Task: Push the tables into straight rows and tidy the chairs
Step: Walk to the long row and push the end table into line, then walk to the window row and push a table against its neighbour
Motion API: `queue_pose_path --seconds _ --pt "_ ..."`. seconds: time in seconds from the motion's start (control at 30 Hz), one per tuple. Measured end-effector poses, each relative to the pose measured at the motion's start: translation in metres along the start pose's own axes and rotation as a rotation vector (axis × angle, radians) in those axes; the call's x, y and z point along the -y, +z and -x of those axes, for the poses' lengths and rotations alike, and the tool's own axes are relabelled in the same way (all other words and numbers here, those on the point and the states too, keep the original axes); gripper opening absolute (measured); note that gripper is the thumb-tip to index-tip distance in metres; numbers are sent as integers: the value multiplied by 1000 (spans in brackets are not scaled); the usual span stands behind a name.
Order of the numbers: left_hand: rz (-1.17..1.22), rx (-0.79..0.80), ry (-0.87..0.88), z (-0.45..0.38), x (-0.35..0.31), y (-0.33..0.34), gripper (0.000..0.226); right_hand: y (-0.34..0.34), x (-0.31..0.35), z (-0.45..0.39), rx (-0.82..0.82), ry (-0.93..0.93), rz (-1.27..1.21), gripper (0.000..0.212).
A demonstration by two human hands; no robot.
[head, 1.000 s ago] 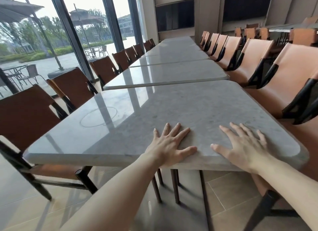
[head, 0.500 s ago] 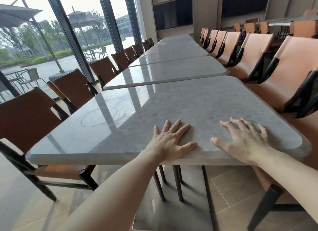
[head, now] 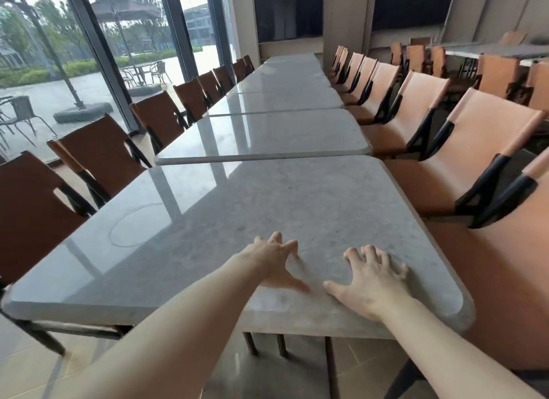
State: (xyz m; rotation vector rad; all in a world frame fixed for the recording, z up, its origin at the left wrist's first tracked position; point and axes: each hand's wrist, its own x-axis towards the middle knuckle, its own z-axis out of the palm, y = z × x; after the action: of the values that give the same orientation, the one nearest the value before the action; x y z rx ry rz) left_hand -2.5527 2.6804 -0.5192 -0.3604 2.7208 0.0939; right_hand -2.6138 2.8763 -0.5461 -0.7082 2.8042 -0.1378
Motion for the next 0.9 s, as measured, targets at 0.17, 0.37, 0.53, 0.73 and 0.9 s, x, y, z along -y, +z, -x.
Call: queue_pose_path --seconds 0.17,0.37,0.53,0.73,0.9 --pt "-28 170 -10 -11 -11 -22 87 -32 2 -9 212 -6 0 87" --pt "34 214 93 25 3 -43 73 -66 -5 -2 477 69 -245 89" --pt "296 -61 140 66 14 -108 46 -122 24 11 228 112 -513 66" --pt "558 -276 162 152 67 -172 25 -226 106 35 56 -58 -681 49" --pt "558 -379 108 231 151 -218 16 -299 185 66 -36 -201 -710 37"
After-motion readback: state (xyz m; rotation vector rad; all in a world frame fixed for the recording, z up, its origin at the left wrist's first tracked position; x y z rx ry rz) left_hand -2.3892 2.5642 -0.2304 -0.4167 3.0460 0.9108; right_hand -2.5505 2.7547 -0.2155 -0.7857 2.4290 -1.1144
